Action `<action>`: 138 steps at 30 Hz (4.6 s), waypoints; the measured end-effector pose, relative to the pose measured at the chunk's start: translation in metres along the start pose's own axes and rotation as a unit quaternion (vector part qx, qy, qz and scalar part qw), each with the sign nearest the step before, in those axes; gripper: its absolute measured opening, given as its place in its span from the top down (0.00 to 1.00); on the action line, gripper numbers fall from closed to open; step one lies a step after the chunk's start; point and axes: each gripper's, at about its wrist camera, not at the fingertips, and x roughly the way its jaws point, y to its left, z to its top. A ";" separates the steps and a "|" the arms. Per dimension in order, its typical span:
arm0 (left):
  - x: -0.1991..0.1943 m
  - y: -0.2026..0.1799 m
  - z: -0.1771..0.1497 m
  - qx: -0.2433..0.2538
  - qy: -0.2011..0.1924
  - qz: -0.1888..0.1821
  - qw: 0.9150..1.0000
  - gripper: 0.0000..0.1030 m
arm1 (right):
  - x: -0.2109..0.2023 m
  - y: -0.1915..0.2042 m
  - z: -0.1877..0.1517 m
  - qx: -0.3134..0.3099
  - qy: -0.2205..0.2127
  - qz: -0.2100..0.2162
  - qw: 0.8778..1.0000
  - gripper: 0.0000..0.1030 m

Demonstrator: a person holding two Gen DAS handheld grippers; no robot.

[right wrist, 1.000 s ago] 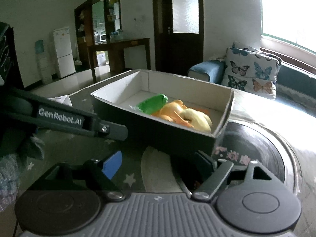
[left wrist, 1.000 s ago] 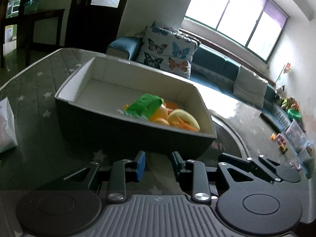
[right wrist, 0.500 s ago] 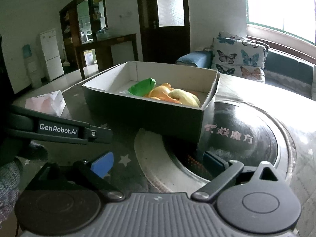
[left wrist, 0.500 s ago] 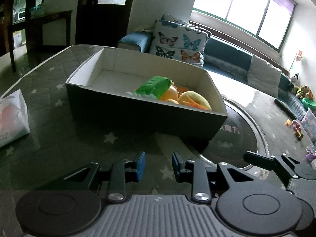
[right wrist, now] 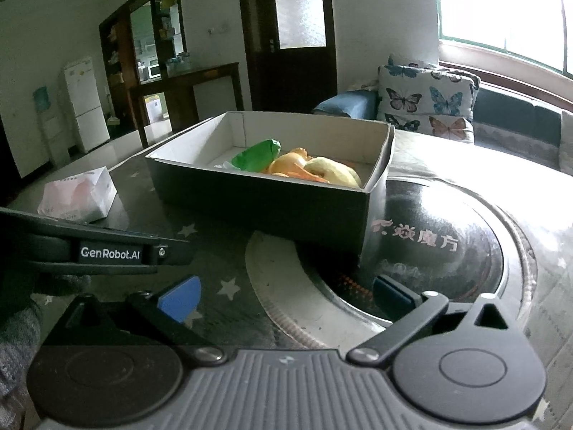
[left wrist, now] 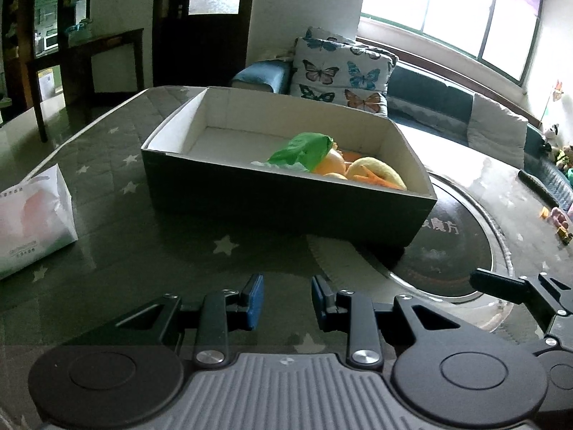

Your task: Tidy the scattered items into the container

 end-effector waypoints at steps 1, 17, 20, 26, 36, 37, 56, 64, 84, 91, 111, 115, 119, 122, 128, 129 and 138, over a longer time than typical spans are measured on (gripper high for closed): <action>0.000 0.000 0.000 0.001 0.000 0.002 1.000 0.70 | 0.001 0.000 0.000 0.001 0.001 0.000 1.000 0.00; 0.009 0.002 0.003 0.017 -0.001 0.021 1.000 0.70 | 0.008 0.003 0.002 0.002 0.009 -0.003 1.000 0.00; 0.011 0.002 0.004 0.020 0.000 0.022 1.000 0.70 | 0.009 0.005 0.003 0.000 0.009 -0.002 1.000 0.00; 0.014 0.004 0.006 0.024 0.000 0.028 0.999 0.70 | 0.013 0.006 0.007 -0.001 0.011 -0.001 1.000 0.00; 0.018 0.006 0.011 0.030 0.000 0.035 0.999 0.70 | 0.020 0.005 0.011 0.005 0.015 -0.010 1.000 0.00; 0.018 0.006 0.011 0.030 0.000 0.036 0.999 0.70 | 0.021 0.005 0.011 0.005 0.015 -0.011 1.000 0.00; 0.029 0.010 0.026 0.038 0.001 0.047 0.998 0.70 | 0.030 0.001 0.026 0.005 0.015 -0.020 1.000 0.00; 0.034 0.008 0.033 0.049 0.001 0.052 0.997 0.70 | 0.035 -0.001 0.031 0.004 0.015 -0.022 1.000 0.00; 0.039 0.011 0.045 0.062 0.000 0.068 0.996 0.69 | 0.039 -0.004 0.039 0.002 0.015 -0.028 0.999 0.00; 0.039 0.011 0.048 0.063 -0.002 0.071 0.996 0.69 | 0.042 -0.005 0.043 0.003 0.015 -0.031 0.999 0.00; 0.038 0.014 0.054 0.067 -0.007 0.078 0.995 0.69 | 0.047 -0.006 0.047 0.006 0.014 -0.039 0.999 0.00; 0.037 0.015 0.054 0.069 -0.009 0.081 0.994 0.69 | 0.047 -0.005 0.048 0.006 0.015 -0.039 0.999 0.00; 0.037 0.016 0.055 0.068 -0.010 0.082 0.994 0.69 | 0.047 -0.005 0.049 0.003 0.015 -0.040 0.999 0.00; 0.037 0.017 0.056 0.068 -0.010 0.082 0.994 0.69 | 0.047 -0.004 0.050 0.002 0.014 -0.041 0.999 0.00; 0.037 0.019 0.056 0.070 -0.009 0.084 0.994 0.69 | 0.048 -0.002 0.051 0.000 0.015 -0.042 0.999 0.00; 0.037 0.019 0.056 0.071 -0.009 0.085 0.994 0.69 | 0.048 -0.002 0.052 0.001 0.015 -0.042 0.999 0.00; 0.038 0.021 0.058 0.071 -0.010 0.086 0.994 0.69 | 0.049 0.000 0.055 -0.001 0.014 -0.043 0.999 0.00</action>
